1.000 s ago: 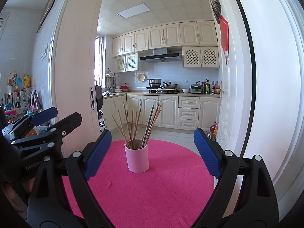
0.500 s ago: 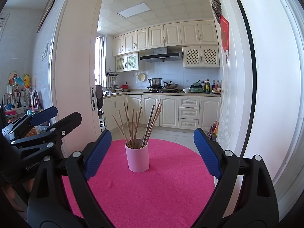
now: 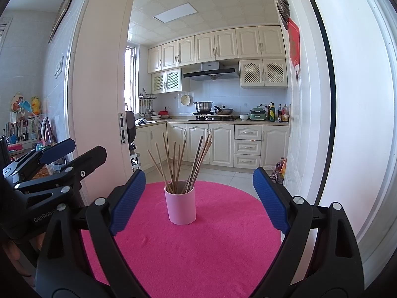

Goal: Organize utensils

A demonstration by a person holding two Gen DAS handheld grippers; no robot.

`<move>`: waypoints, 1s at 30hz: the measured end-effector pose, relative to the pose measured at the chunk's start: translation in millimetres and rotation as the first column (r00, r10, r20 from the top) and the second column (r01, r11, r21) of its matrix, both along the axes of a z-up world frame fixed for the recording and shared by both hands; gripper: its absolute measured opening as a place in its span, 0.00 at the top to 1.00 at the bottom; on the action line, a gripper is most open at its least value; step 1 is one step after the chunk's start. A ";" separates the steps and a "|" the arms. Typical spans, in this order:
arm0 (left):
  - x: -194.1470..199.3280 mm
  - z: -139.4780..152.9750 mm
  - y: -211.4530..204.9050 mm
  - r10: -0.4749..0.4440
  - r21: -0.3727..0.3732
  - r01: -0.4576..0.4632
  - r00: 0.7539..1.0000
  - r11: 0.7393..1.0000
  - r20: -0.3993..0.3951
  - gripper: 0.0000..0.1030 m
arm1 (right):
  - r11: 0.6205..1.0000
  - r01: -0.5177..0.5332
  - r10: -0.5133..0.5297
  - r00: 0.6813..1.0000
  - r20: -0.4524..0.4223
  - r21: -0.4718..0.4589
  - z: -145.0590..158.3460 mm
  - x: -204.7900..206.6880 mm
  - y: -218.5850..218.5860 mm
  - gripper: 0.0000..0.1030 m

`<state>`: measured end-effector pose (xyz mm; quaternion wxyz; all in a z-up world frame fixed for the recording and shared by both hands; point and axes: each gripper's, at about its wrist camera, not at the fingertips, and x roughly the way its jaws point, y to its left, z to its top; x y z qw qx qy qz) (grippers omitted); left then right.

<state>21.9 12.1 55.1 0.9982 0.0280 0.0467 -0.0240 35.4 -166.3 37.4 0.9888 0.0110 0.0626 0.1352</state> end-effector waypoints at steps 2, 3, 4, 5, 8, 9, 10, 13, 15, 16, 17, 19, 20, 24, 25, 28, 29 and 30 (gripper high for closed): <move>0.3 -0.1 0.2 0.000 0.001 0.000 1.000 1.000 0.000 0.28 | 1.000 0.001 -0.001 1.000 0.000 0.000 -0.2 -0.1 0.1 0.16; 0.1 0.0 -0.1 0.001 0.001 -0.001 1.000 1.000 0.001 0.28 | 1.000 0.000 0.000 1.000 0.000 0.000 -0.2 0.0 0.0 0.16; 0.5 -0.2 0.4 0.001 0.002 -0.001 1.000 1.000 0.001 0.28 | 1.000 0.000 0.000 1.000 0.000 0.001 -0.2 0.0 0.0 0.16; 0.6 -0.1 0.4 0.000 0.001 0.000 1.000 1.000 0.000 0.28 | 1.000 0.000 0.000 1.000 0.000 0.001 -0.2 -0.3 -0.1 0.16; 0.7 -0.3 0.5 0.000 0.001 0.000 1.000 1.000 0.000 0.28 | 1.000 0.001 -0.001 1.000 -0.001 0.001 -0.2 -0.3 -0.1 0.16; 0.5 -0.2 0.4 0.000 0.001 0.000 1.000 1.000 0.000 0.28 | 1.000 0.001 -0.001 1.000 0.000 0.001 -0.2 -0.2 -0.1 0.16; 0.7 -0.2 0.6 0.000 0.000 0.000 1.000 1.000 -0.001 0.28 | 1.000 0.001 -0.001 1.000 0.000 0.001 -0.1 0.1 -0.2 0.16; 1.1 -1.0 0.2 0.001 0.002 -0.001 1.000 1.000 -0.002 0.28 | 1.000 0.001 -0.001 1.000 -0.003 0.001 -0.2 0.2 -0.3 0.16; 2.0 -1.6 1.3 0.000 0.001 0.000 1.000 1.000 -0.004 0.28 | 1.000 0.001 -0.001 1.000 -0.003 0.001 -0.4 0.1 -0.1 0.16; 2.4 -2.1 1.7 0.000 0.001 0.000 1.000 1.000 -0.005 0.28 | 1.000 0.001 -0.001 1.000 -0.004 0.001 -0.4 0.4 -0.1 0.16; 2.3 -2.2 1.2 0.000 0.002 0.000 1.000 1.000 -0.006 0.28 | 1.000 0.002 -0.002 1.000 -0.005 0.000 -0.4 -0.1 0.1 0.16; 2.8 -2.5 1.5 -0.001 0.003 0.001 1.000 1.000 -0.008 0.28 | 1.000 0.002 -0.002 1.000 -0.006 0.001 -0.2 0.9 -0.1 0.16; 3.0 -2.9 2.0 -0.002 0.003 0.002 1.000 1.000 -0.009 0.28 | 1.000 0.002 -0.002 1.000 -0.007 0.001 -0.2 0.4 0.0 0.16; 3.4 -3.2 2.4 -0.001 0.004 0.001 1.000 1.000 -0.009 0.28 | 1.000 0.002 -0.002 1.000 -0.006 0.001 0.0 0.7 0.0 0.16; 3.7 -3.2 2.6 -0.001 0.004 0.001 1.000 1.000 -0.010 0.28 | 1.000 0.002 -0.002 1.000 -0.007 0.001 0.0 1.0 -0.2 0.16; 3.6 -3.4 2.8 -0.002 0.003 0.002 1.000 1.000 -0.011 0.28 | 1.000 0.003 -0.003 1.000 -0.006 0.000 0.2 1.0 0.0 0.16; 3.8 -3.6 2.9 -0.002 0.003 0.002 1.000 1.000 -0.011 0.28 | 1.000 0.003 -0.003 1.000 -0.007 -0.001 0.2 1.5 0.1 0.16; 3.9 -3.4 2.8 -0.002 0.003 0.002 1.000 1.000 -0.011 0.28 | 1.000 0.002 -0.002 1.000 -0.007 0.000 0.1 1.3 0.2 0.16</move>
